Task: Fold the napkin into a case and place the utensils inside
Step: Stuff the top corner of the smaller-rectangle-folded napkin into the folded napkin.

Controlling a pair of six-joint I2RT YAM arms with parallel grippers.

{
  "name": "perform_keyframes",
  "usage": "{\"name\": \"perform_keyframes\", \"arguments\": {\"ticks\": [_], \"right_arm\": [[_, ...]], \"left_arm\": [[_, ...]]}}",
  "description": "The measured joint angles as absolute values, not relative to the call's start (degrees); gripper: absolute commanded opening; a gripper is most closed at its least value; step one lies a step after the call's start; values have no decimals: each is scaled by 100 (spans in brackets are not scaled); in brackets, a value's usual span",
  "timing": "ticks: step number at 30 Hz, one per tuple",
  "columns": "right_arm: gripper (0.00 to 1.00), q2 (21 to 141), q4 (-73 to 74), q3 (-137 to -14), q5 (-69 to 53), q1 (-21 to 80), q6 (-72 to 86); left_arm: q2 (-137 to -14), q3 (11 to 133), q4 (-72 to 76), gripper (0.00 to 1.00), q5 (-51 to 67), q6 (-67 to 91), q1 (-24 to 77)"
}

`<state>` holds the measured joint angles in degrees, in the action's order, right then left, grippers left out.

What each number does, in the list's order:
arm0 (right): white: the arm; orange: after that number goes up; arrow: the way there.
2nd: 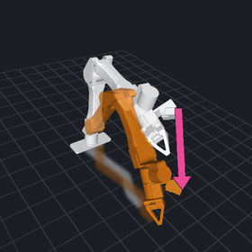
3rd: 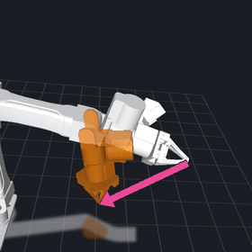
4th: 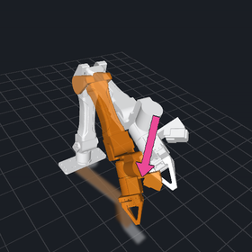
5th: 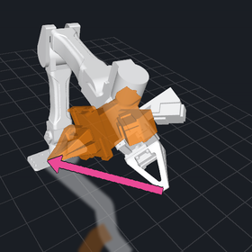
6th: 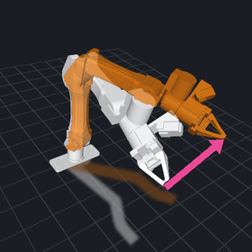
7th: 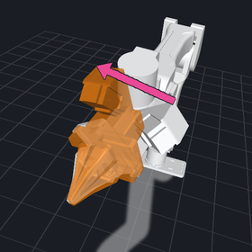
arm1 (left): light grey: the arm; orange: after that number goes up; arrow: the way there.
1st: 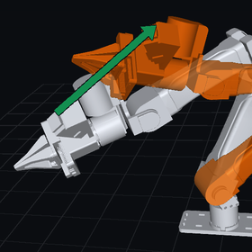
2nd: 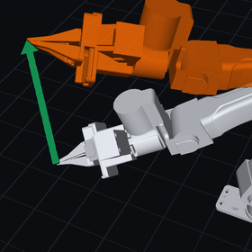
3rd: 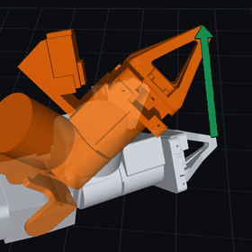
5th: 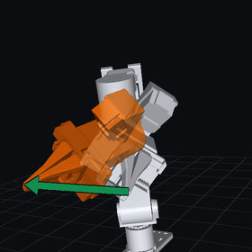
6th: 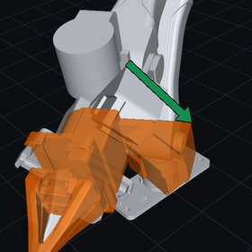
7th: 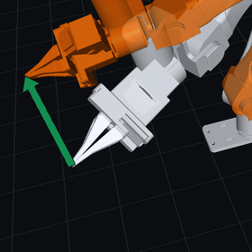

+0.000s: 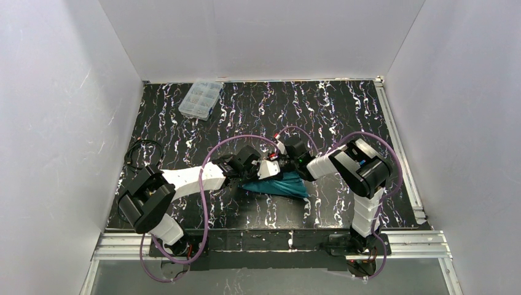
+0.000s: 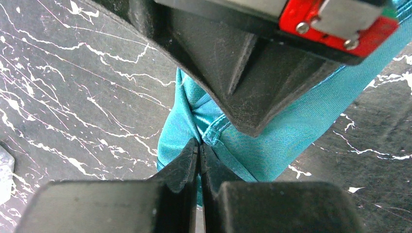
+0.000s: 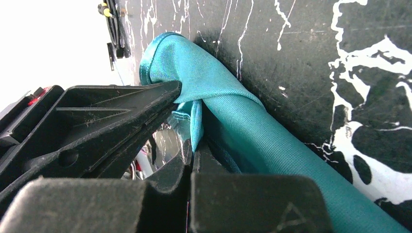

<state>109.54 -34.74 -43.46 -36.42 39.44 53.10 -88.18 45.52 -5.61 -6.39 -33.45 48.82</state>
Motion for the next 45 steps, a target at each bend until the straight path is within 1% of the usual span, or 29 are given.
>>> {"name": "perform_keyframes", "arguments": {"ticks": [10,20,25,34,45], "right_arm": [[1,10956,-3238,-4600,-3710,3946,5282],[1,10958,-2539,-4703,-3514,3955,4912],[1,10962,-2536,-4700,-3492,3966,4910],[1,10962,-2543,-4698,-3470,3983,4925],[1,10962,-2547,-4700,-3463,3990,5015]], "left_arm": [[-8818,4552,-561,0,-626,-3350,4882],[-8818,4580,-624,0,-563,-3343,4882],[-8818,4654,-757,0,-469,-3323,4838],[-8807,4877,-965,0,-54,-3124,4436],[-8785,4860,-1013,0,152,-3153,4436]]}}
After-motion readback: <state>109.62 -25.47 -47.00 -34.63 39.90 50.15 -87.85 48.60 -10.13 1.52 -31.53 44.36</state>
